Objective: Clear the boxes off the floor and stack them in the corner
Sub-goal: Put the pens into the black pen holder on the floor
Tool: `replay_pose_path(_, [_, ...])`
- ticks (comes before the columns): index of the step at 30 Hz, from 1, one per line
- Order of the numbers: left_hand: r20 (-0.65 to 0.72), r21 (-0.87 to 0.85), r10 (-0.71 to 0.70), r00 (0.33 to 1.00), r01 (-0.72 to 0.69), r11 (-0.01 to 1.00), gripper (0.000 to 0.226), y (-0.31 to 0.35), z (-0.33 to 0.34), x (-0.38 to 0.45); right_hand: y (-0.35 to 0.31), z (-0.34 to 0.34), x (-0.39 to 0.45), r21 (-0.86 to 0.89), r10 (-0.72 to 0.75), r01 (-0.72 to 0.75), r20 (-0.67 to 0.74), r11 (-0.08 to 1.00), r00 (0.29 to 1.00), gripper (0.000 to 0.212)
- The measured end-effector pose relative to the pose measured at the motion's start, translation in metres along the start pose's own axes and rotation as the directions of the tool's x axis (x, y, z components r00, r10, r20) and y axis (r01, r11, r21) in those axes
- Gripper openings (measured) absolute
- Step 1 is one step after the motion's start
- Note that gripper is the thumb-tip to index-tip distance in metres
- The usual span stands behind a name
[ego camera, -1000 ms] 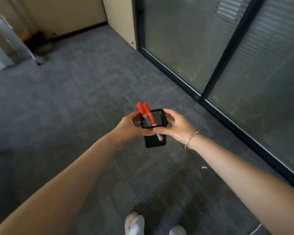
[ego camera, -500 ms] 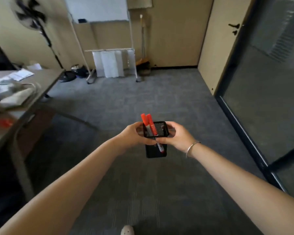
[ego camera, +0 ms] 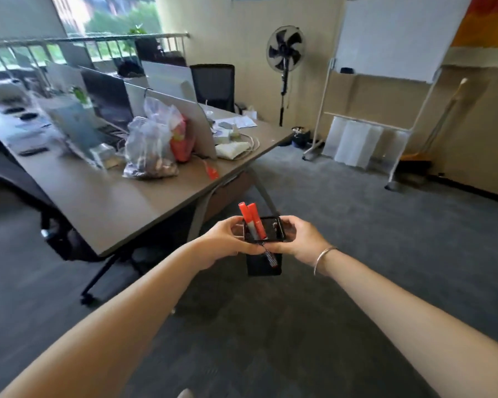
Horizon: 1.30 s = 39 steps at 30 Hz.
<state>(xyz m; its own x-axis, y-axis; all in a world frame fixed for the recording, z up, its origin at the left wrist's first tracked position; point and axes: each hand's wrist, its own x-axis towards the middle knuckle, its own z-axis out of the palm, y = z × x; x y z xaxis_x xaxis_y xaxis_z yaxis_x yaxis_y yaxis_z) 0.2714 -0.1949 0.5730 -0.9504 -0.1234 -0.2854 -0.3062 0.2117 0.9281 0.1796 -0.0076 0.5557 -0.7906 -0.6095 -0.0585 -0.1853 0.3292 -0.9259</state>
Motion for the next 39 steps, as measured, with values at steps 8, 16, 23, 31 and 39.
replay_pose_path(8, [-0.236, -0.066, -0.048, 0.97, 0.033, 0.997, 0.076, -0.049, -0.176, 0.026, -0.053, 0.135, 0.155, -0.067, -0.066, 0.082, 0.209, 0.994, 0.976, 0.081])
replay_pose_path(16, [-0.419, -0.017, -0.053, 0.906, 0.05, 0.999, 0.073, -0.103, -0.32, 0.064, -0.085, 0.259, 0.285, -0.063, -0.074, 0.103, 0.359, 0.993, 0.93, 0.079])
replay_pose_path(23, [-0.525, -0.051, -0.164, 0.835, 0.161, 0.986, 0.086, -0.153, -0.406, 0.103, -0.093, 0.338, 0.381, -0.076, -0.033, 0.08, 0.491, 0.994, 0.871, 0.08])
replay_pose_path(31, [-0.676, -0.179, -0.278, 0.683, 0.213, 0.96, 0.087, -0.2, -0.46, 0.158, -0.077, 0.401, 0.488, -0.049, 0.001, 0.042, 0.658, 0.998, 0.753, 0.083])
replay_pose_path(39, [-0.711, -0.342, -0.385, 0.588, 0.19, 0.92, 0.084, -0.242, -0.478, 0.194, -0.06, 0.436, 0.542, -0.04, 0.049, -0.029, 0.759, 0.999, 0.649, 0.082])
